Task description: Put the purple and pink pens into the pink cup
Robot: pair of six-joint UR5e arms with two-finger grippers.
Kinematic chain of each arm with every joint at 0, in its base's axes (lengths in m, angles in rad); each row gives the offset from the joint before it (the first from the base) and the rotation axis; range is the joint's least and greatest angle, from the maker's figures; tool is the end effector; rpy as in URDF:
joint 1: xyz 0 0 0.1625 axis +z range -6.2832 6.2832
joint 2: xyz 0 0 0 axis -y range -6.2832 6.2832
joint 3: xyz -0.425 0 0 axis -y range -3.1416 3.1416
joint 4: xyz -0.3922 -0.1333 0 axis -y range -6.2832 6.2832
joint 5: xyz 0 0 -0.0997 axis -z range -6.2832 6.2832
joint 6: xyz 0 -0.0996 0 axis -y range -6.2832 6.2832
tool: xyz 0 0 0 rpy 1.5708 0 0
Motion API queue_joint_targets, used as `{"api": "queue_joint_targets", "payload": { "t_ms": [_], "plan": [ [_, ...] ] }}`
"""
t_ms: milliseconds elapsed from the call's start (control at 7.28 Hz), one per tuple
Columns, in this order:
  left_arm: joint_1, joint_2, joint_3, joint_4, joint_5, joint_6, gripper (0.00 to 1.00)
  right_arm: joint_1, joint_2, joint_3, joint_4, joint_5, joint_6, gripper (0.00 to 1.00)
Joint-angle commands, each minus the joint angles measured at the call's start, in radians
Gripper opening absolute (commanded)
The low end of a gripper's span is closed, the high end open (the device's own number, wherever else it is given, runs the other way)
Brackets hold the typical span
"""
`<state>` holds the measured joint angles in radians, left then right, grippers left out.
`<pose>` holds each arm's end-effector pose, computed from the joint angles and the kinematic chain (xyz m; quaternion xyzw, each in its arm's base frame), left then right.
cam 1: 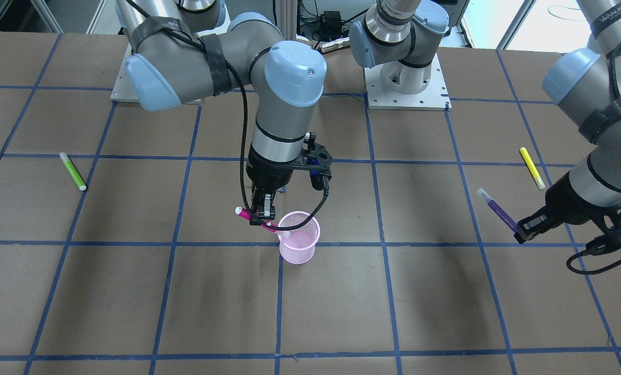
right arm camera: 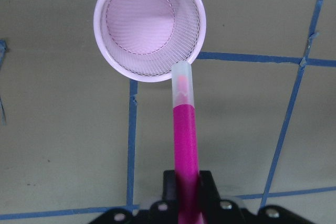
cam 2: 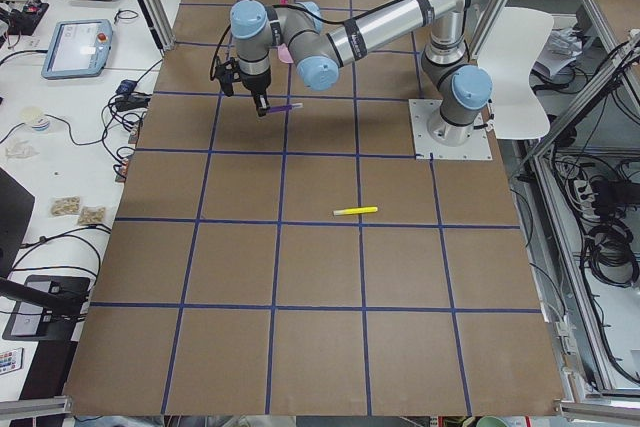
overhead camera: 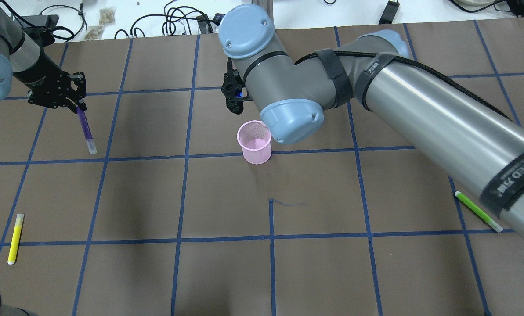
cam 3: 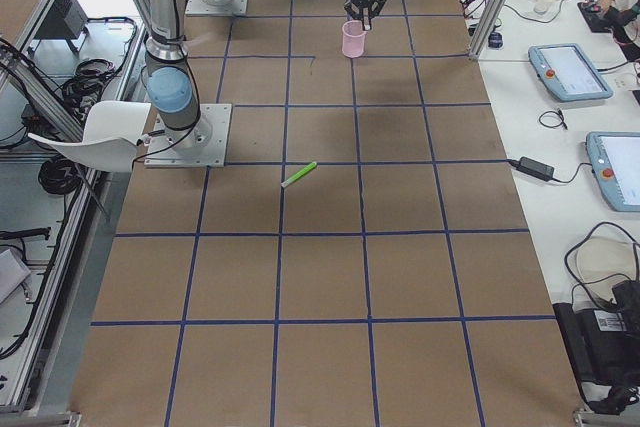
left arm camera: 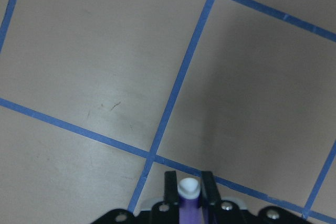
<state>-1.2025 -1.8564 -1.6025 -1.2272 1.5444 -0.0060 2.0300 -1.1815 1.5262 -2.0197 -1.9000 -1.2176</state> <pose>0.0873 -0.6037 0.3510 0.1859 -0.9824 0.0153 0.0106 0.3740 -0.5283 0.3398 0.7268 -0.6651 -0.0128 0.1710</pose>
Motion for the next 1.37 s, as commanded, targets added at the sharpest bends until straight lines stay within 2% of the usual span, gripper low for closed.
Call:
{"api": "queue_joint_targets", "payload": {
  "t_ms": [0, 275, 550, 687, 824, 1237],
  "plan": [
    [0.0, 0.0, -0.004, 0.0, -0.003, 0.0, 0.0, 0.076, 0.058, -0.006, -0.008, -0.118, 0.004, 0.19],
    [0.0, 0.0, -0.004, 0.0, -0.004, 0.001, 0.0, 0.097, 0.097, -0.015, -0.04, -0.117, -0.011, 0.19],
    [0.001, 0.0, -0.004, 0.0, -0.007, 0.0, 0.0, 0.101, 0.138, -0.017, -0.073, -0.111, 0.003, 0.24],
    [0.001, 0.0, -0.004, 0.0, -0.006, 0.0, 0.0, 0.101, 0.143, -0.017, -0.071, -0.106, 0.0, 0.4],
    [0.001, 0.0, -0.005, 0.0, -0.006, 0.0, 0.0, 0.101, 0.141, -0.018, -0.07, -0.103, -0.008, 0.99],
    [-0.002, 0.0, -0.005, 0.0, -0.006, 0.0, 0.0, 0.084, 0.099, -0.037, -0.082, -0.1, -0.073, 1.0]
  ]
}}
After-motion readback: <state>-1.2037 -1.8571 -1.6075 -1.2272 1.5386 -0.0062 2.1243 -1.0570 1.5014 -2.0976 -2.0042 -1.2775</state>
